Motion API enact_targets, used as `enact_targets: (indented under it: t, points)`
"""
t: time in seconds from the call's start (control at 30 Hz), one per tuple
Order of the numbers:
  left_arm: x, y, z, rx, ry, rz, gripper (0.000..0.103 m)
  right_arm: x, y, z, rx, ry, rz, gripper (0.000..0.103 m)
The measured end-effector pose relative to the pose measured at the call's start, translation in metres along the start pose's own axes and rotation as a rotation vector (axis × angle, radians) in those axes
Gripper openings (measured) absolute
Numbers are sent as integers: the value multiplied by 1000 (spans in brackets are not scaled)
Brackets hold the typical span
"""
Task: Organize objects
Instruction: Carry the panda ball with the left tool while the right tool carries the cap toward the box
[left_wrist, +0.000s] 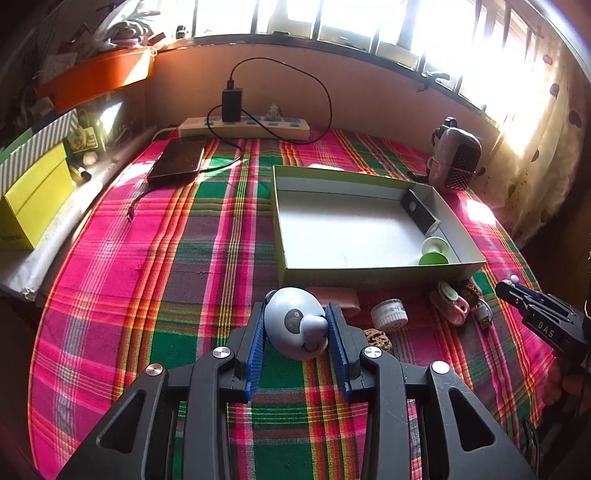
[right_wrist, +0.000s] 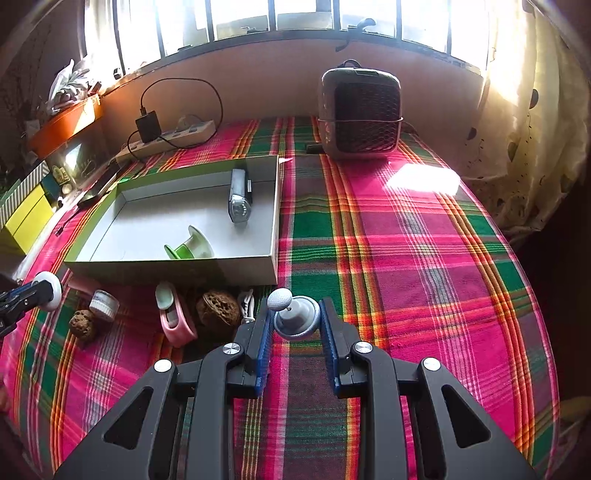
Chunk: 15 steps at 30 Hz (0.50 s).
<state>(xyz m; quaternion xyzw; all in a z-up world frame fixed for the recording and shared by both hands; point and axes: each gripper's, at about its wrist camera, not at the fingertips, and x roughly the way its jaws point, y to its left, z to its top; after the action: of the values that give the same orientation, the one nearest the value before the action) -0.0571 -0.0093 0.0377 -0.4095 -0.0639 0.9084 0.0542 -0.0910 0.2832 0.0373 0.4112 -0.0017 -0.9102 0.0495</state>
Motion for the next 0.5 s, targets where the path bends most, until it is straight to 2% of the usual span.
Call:
enact_targets:
  t: [0.5]
  points:
    - [-2, -13, 24, 32, -41, -26, 30, -9, 30, 30, -49, -48, 78, 26]
